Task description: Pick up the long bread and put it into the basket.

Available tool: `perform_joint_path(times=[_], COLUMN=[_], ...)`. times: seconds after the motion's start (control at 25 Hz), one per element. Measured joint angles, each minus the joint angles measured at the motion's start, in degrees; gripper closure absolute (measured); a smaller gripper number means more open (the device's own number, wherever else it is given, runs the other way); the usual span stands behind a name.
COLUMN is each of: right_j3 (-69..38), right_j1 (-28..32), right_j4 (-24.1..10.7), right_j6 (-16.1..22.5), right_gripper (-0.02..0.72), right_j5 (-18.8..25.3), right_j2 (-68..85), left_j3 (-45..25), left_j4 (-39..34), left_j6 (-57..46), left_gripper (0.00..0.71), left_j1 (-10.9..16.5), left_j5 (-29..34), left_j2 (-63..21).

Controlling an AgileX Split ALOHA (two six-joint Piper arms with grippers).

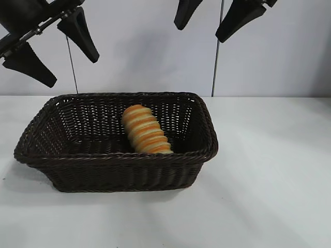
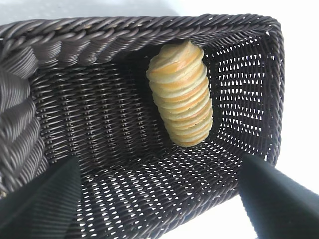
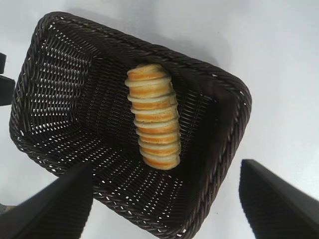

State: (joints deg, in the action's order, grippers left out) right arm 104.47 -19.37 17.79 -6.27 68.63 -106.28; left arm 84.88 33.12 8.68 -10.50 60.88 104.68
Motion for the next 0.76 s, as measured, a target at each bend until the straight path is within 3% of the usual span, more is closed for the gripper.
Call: perform_joint_path(times=[0.76], right_j3=[0.0], right_j1=[0.0], right_j4=[-0.2], right_j6=[0.0], right_gripper=[0.122], right_j5=[0.4], right_j2=[0.0], left_j3=[0.0], left_j4=[0.0], left_j6=[0.0], left_gripper=[0.086], left_j1=[0.0], left_j5=[0.0], left_j2=[0.0])
